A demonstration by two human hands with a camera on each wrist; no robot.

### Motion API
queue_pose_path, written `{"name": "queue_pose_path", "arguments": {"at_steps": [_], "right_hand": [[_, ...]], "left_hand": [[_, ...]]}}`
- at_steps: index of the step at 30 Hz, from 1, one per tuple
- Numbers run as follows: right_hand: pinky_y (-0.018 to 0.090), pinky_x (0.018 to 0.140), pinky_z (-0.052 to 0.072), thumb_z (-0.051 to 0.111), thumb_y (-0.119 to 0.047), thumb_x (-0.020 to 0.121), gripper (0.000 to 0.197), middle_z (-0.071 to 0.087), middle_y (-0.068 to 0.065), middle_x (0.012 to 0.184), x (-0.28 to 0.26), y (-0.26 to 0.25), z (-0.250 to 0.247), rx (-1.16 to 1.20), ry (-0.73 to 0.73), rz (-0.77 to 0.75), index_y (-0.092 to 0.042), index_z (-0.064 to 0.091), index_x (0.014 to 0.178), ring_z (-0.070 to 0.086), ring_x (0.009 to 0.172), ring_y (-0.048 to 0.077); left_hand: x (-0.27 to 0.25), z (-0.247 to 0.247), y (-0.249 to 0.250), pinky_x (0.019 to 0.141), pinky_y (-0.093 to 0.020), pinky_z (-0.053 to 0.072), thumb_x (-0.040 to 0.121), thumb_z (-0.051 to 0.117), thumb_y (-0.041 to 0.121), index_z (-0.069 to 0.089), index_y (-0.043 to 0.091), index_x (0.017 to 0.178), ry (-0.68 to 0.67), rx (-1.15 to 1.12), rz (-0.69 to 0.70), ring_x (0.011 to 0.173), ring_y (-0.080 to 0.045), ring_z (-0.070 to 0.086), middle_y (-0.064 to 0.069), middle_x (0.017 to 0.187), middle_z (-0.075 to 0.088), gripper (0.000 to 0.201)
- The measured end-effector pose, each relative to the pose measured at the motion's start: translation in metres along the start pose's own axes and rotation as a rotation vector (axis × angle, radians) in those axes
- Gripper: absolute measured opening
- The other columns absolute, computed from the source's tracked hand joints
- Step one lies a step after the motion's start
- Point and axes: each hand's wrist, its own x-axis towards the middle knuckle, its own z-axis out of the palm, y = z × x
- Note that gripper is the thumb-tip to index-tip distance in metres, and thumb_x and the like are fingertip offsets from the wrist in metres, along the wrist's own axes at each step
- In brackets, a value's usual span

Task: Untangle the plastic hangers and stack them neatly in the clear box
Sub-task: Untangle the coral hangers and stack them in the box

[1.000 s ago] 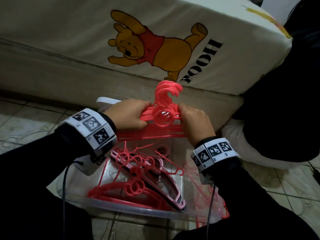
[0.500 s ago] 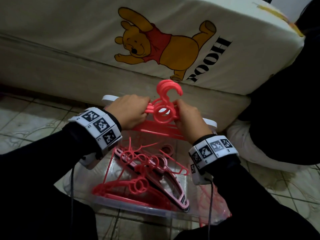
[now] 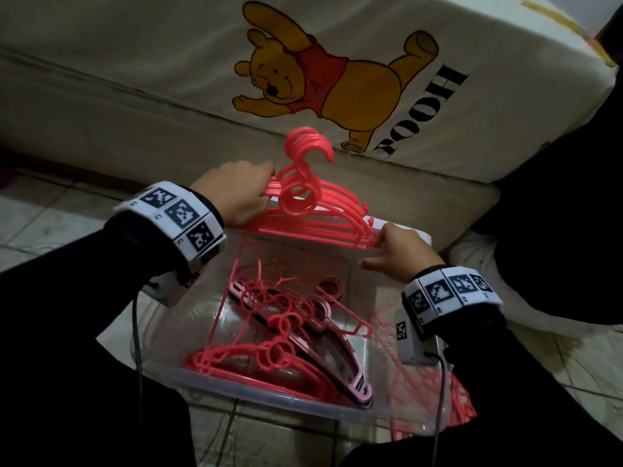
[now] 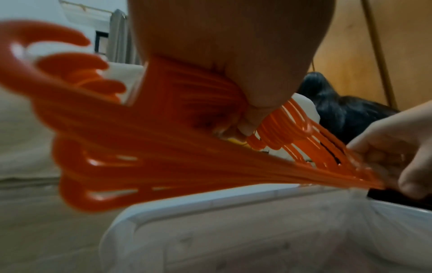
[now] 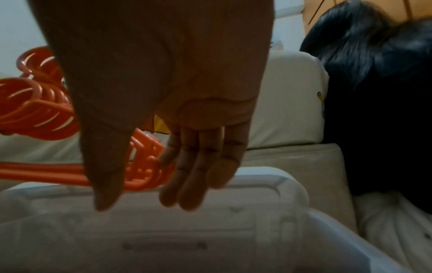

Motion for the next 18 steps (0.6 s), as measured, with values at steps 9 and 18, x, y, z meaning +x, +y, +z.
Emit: {"name": "queue_pose_path", "arguments": {"at_steps": [9,18], "right_hand": [[0.032,0.078,0.049,0.06,-0.026,0.085,0.016,0.069,0.009,0.101,-0.006,-0.044,0.058,-0.115,-0.31,-0.227,-0.022,0.068,0.098,0.065,0.094,0.028],[0.038,0.071,0.045,0.052,-0.037,0.089,0.032,0.064,0.019,0.104,-0.015,-0.082,0.105,-0.206,-0.364,-0.457,-0.013,0.063,0.107,0.062,0.095,0.038]], "left_hand": [[0.003,-0.007,0.003,0.067,-0.035,0.038,0.092,0.053,0.028,0.044,0.024,0.091,0.082,-0.126,-0.054,0.074,-0.026,0.048,-0.007,0.088,0.058,0.009],[0.004,-0.006,0.009,0.068,-0.03,0.04,0.074,0.072,0.05,0.053,0.02,0.098,0.066,-0.196,-0.086,0.081,-0.023,0.054,0.0,0.089,0.059,0.043]]}}
